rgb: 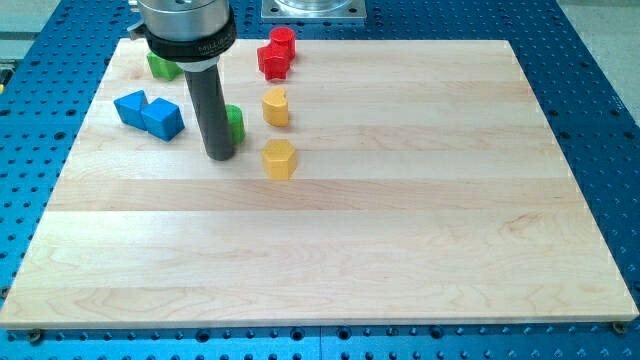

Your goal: Move the green circle into the green star

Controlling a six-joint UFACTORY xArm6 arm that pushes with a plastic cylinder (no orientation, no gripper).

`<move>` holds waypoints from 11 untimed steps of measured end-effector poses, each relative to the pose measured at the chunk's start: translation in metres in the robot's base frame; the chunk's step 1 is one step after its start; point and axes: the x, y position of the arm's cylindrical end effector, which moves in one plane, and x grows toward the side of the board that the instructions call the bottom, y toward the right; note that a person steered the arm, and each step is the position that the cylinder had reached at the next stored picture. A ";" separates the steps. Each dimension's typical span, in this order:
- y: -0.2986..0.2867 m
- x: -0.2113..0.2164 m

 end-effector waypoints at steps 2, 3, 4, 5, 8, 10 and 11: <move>-0.049 0.002; -0.048 0.007; -0.019 0.020; 0.031 0.007; -0.022 -0.112; -0.020 -0.074; -0.045 -0.079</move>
